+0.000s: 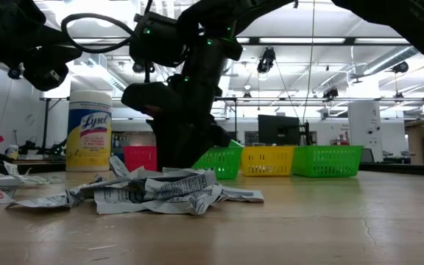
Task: Pick & Place First Aid Supplies
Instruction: Put the alcohol pad into the yellow basket
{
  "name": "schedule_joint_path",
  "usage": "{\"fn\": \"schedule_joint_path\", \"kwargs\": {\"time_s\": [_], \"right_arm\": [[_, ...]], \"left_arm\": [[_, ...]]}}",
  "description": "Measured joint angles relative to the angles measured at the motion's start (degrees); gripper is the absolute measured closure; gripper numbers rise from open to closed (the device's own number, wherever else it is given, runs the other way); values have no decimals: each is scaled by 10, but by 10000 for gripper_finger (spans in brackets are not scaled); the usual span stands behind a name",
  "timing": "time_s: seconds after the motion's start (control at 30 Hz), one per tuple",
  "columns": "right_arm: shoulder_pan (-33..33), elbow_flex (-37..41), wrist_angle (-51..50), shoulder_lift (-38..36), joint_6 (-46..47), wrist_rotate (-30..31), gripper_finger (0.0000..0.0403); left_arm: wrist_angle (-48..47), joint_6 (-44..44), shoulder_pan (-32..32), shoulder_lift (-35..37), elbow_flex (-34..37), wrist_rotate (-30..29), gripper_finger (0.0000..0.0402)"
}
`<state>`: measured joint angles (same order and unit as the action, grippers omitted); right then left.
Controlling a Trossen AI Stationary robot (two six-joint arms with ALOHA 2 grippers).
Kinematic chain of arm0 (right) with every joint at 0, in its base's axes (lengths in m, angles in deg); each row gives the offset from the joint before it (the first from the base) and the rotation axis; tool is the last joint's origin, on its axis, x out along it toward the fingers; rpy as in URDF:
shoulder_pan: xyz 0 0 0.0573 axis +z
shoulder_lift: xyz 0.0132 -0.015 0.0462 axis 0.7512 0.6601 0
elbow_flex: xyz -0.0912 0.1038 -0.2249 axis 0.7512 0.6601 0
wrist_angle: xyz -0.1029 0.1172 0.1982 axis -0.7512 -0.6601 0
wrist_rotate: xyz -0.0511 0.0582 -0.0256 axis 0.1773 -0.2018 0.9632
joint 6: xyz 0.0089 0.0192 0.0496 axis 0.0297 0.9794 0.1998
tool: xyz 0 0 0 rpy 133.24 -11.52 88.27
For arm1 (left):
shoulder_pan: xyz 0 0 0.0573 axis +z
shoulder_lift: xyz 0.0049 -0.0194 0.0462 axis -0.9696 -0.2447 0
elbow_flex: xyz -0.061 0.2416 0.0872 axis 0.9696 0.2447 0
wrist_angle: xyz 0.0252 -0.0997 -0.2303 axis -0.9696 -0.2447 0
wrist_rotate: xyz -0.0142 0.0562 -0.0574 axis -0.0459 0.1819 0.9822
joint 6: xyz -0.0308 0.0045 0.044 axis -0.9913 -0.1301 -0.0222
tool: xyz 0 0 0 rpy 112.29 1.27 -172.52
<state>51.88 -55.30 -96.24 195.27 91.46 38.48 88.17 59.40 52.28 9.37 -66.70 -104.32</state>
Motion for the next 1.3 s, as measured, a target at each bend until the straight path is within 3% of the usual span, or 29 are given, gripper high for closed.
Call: {"fn": "schedule_joint_path", "kwargs": {"time_s": [0.63, 1.07, 1.3], "right_arm": [[11, -57, -63, -3, -1, 0, 282], [25, -52, -82, -3, 129, 9, 279], [26, -50, -73, -3, 206, 51, 273]], "left_arm": [[0, 0, 0, 0, 0, 0, 271], [0, -3, 0, 0, 0, 0, 271], [0, -5, 0, 0, 0, 0, 271]]}}
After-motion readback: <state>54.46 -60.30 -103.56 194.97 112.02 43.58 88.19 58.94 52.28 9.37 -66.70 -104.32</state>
